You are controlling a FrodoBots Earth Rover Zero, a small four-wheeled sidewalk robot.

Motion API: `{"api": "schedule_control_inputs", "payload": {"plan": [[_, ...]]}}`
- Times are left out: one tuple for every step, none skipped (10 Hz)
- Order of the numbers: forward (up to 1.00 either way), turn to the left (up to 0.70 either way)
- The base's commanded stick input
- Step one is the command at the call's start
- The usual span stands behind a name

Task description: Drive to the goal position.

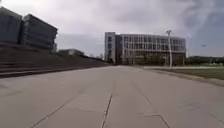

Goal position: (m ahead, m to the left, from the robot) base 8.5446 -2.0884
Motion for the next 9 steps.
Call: {"api": "schedule_control_inputs", "payload": {"plan": [[1.00, 0.00], [1.00, 0.00], [1.00, 0.00], [1.00, 0.00], [1.00, 0.00], [1.00, 0.00], [1.00, 0.00], [1.00, 0.00], [1.00, 0.00]]}}
